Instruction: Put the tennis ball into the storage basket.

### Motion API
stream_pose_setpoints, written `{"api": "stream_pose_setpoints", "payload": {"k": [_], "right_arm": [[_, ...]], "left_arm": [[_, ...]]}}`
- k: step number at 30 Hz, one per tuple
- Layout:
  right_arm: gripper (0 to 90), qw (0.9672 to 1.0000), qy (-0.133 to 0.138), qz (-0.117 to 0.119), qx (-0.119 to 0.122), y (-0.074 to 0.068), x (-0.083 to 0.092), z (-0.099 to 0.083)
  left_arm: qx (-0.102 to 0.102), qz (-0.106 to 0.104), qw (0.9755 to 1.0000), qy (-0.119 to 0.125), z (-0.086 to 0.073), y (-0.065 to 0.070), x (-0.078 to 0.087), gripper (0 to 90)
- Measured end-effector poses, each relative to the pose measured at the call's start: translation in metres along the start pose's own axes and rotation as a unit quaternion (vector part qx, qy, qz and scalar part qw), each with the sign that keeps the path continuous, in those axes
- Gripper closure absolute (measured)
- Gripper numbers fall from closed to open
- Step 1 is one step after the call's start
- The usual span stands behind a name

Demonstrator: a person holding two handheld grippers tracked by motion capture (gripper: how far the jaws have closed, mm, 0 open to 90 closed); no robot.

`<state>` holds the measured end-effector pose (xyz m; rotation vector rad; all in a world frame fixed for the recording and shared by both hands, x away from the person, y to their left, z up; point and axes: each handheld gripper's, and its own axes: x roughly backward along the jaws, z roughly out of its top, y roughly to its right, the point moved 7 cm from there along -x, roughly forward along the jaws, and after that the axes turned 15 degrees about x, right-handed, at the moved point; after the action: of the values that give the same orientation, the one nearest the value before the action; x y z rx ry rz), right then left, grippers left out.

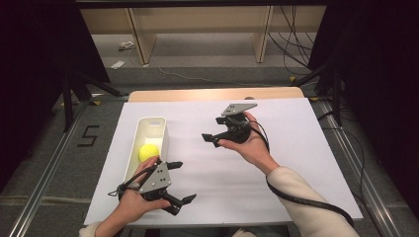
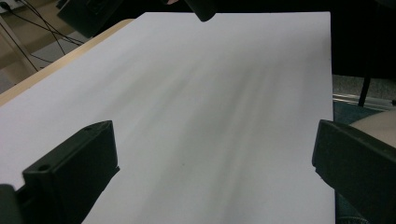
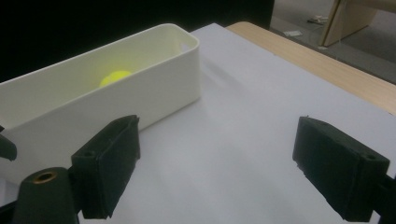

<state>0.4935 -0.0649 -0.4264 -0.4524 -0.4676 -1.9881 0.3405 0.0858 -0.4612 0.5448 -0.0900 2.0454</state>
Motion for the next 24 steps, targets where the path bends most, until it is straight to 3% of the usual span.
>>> {"api": "stream_pose_setpoints", "payload": {"k": [12,24], "right_arm": [[15.5,0.9987,0.007,-0.039,-0.031,0.016,0.04,-0.026],[15.5,0.9967,0.009,-0.066,-0.045,0.019,0.073,-0.053]], "left_arm": [[-0.005,0.01,0.9999,0.004,0.002,-0.002,0.002,0.0],[-0.003,0.011,0.9999,0.004,0.001,-0.003,0.001,0.0]]}}
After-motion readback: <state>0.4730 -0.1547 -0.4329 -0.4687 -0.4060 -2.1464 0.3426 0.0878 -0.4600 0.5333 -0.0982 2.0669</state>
